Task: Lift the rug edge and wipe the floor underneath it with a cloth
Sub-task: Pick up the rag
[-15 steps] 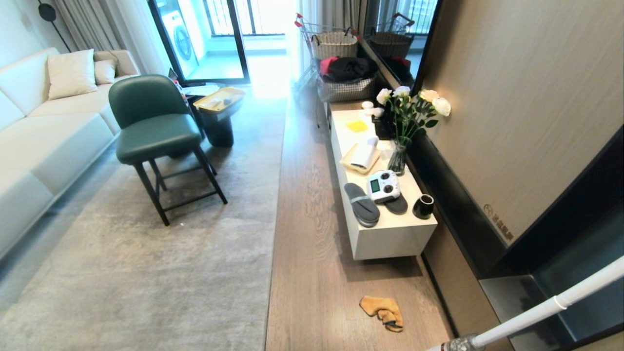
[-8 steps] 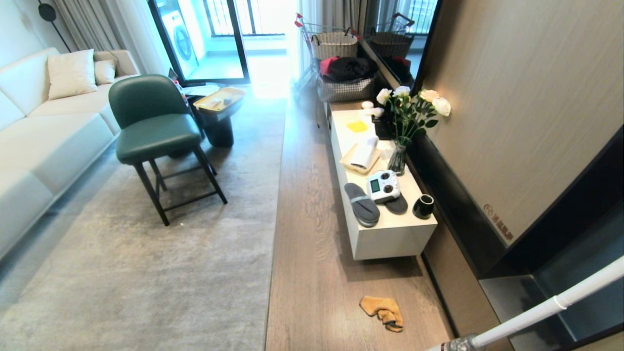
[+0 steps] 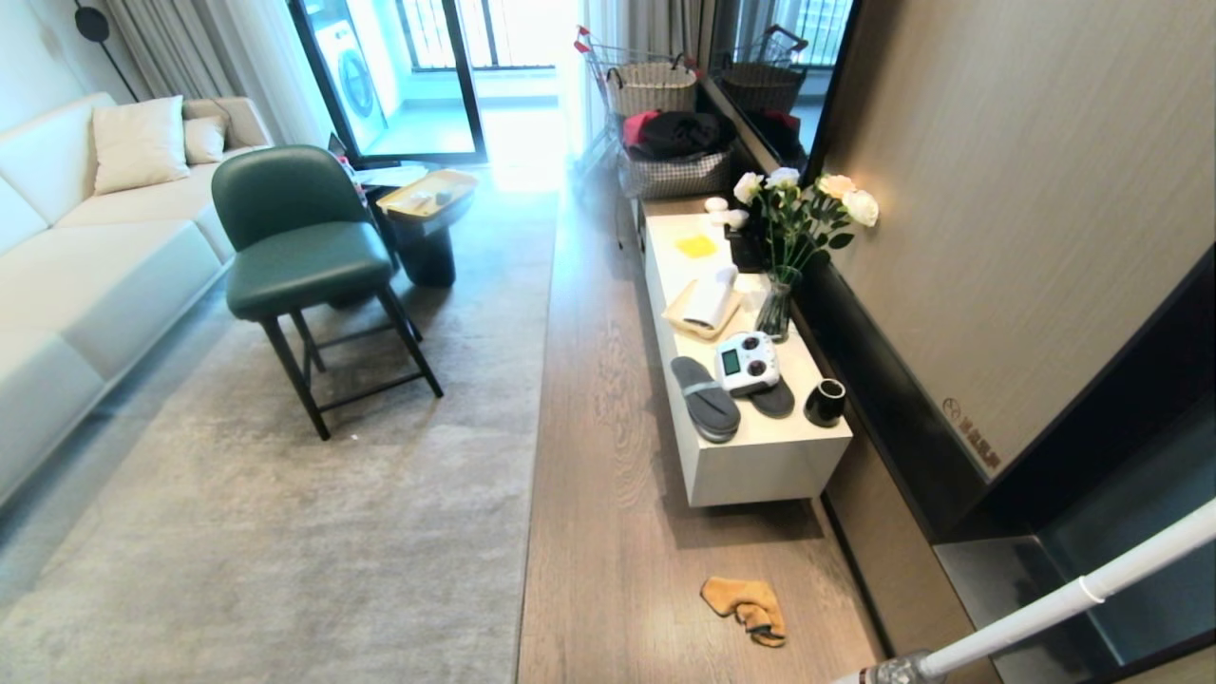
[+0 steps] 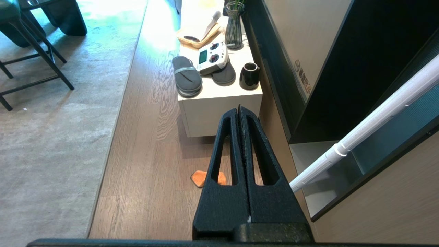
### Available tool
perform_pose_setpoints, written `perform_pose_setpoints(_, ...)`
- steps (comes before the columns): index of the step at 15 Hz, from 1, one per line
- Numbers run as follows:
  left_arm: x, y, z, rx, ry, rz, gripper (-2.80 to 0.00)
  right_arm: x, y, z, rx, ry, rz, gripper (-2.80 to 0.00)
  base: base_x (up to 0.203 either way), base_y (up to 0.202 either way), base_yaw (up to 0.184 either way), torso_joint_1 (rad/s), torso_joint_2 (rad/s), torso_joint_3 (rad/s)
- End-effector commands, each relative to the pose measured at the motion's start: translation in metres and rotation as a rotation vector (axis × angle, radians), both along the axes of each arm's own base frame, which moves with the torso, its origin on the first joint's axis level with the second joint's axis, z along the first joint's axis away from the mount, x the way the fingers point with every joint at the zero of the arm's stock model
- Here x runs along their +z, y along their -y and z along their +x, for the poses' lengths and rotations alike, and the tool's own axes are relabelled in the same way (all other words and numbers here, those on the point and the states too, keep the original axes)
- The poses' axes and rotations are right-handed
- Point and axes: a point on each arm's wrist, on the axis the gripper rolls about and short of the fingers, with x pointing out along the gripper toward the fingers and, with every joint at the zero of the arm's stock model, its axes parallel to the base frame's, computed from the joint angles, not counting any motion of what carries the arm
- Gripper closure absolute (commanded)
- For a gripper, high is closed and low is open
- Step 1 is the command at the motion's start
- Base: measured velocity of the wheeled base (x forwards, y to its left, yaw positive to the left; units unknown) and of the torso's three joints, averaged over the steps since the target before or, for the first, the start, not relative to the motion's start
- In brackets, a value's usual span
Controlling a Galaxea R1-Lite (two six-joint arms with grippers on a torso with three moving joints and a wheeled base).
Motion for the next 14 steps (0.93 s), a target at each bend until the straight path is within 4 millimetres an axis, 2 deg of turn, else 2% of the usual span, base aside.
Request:
perform_pose_setpoints(1,0.0,0.0,0.0,0.001,0.0,-0.001,0.0,0.0,0.0,0.0001,0.0,-0.001,0.0,0.0,0.0,0.0,0.0,0.0,0.0,0.0)
perform_pose_setpoints(14,0.0,0.0,0.0,0.001,0.0,-0.001,0.0,0.0002,0.0,0.0001,0.0,0.0,0.003,0.0,0.0,0.0,0.0,0.0,0.0,0.0)
